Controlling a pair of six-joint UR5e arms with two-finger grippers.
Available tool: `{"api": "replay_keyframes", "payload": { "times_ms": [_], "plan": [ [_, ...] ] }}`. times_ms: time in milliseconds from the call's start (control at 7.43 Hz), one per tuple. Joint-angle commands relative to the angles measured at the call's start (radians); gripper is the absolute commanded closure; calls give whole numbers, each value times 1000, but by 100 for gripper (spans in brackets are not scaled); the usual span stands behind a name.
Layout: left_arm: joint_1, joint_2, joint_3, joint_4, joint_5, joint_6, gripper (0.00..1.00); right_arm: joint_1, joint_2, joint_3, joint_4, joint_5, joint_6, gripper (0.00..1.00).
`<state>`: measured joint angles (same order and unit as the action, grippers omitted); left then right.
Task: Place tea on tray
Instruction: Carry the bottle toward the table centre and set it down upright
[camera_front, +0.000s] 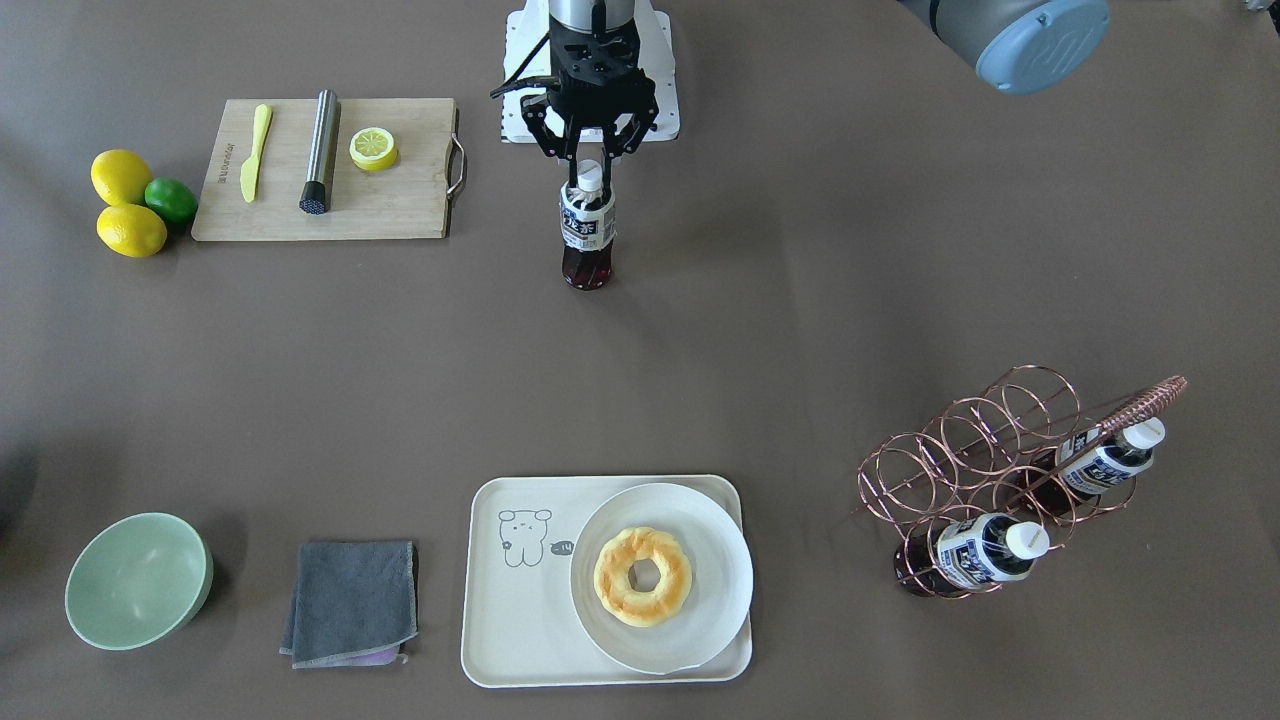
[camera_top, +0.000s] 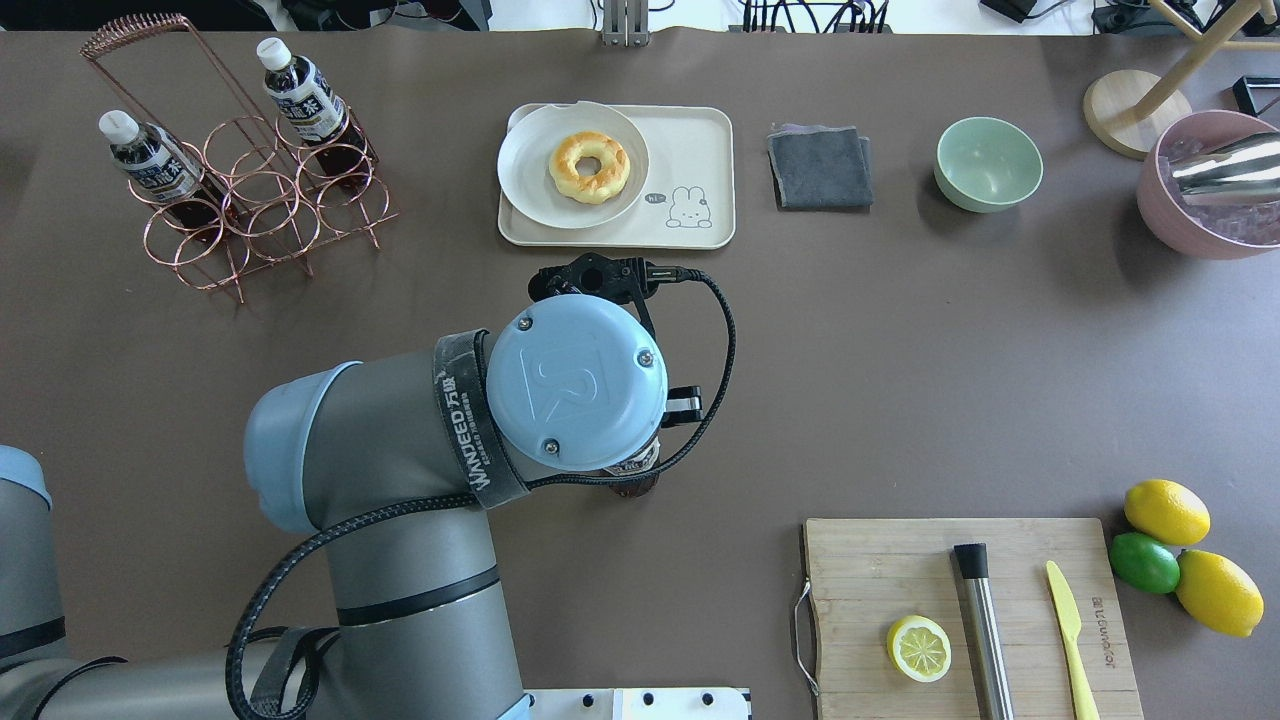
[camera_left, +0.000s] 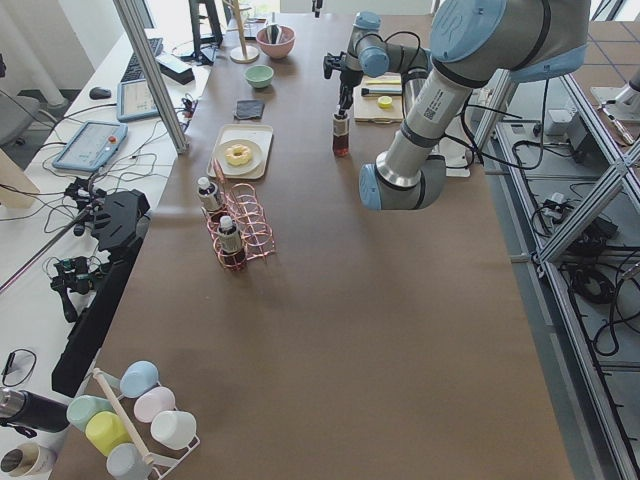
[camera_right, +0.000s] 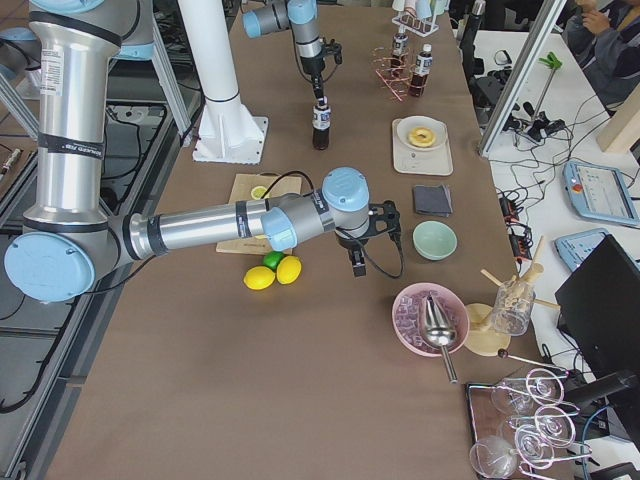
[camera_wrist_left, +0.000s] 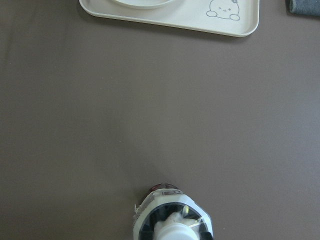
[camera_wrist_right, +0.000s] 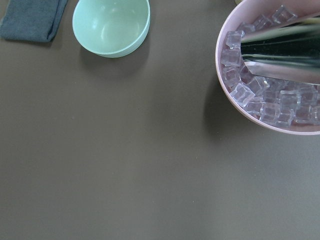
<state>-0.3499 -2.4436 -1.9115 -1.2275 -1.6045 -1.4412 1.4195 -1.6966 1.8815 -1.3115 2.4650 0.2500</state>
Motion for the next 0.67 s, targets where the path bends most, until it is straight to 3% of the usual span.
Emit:
{"api": "replay_keyframes", "payload": {
  "times_ms": [0, 135, 269, 538],
  "plan": [
    [0, 1, 2, -1, 2, 2, 96, -1, 2, 1, 0, 0, 0, 0],
    [0, 3, 3, -1, 3, 4, 24, -5, 2, 1, 0, 0, 2, 0],
    [0, 15, 0, 0, 21, 4, 5, -8, 2, 2, 0, 2, 6, 0],
    [0, 14, -11, 2, 45, 7, 4, -36, 31, 23, 0, 2, 102, 0]
  ]
}}
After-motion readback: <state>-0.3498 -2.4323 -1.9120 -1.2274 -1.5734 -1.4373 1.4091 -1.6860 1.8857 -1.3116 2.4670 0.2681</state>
